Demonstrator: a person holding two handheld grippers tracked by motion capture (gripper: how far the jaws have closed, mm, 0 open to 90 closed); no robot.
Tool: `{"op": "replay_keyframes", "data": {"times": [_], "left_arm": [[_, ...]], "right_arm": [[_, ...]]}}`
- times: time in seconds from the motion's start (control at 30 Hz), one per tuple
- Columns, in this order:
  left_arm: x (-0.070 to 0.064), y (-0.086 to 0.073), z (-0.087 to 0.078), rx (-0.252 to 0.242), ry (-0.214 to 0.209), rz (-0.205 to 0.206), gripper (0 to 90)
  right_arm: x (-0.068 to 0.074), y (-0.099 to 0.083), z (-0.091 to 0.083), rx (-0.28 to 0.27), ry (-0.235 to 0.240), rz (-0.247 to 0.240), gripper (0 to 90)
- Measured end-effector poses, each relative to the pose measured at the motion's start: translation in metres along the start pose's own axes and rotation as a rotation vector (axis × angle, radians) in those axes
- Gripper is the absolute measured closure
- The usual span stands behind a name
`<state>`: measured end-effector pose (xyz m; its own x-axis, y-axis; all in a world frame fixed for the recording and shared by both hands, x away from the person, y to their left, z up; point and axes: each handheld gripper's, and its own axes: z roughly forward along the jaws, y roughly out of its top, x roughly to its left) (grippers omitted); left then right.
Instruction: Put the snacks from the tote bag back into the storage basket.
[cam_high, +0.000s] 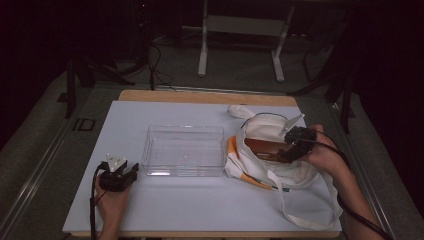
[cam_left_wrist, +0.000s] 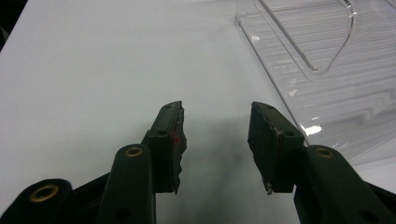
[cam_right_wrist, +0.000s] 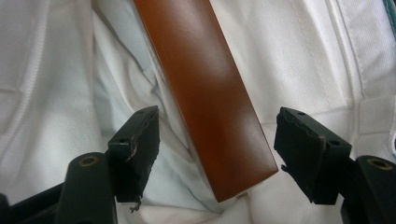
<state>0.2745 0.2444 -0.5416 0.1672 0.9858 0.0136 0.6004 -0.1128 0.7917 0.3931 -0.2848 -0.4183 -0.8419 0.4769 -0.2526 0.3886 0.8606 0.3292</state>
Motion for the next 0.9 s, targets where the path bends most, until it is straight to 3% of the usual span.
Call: {"op": "replay_keyframes", "data": {"times": [0.47,0.9], "left_arm": [[0.0,0.0,0.0,0.001,0.0,-0.001,55.8],[0.0,0.0,0.0,0.0,0.0,-0.001,55.7]], "right_arm": [[-0.012,0.001,0.012,0.06,0.029,0.017,30.5],[-0.019,0.001,0.028,0.108,0.108,0.041,26.0]]}}
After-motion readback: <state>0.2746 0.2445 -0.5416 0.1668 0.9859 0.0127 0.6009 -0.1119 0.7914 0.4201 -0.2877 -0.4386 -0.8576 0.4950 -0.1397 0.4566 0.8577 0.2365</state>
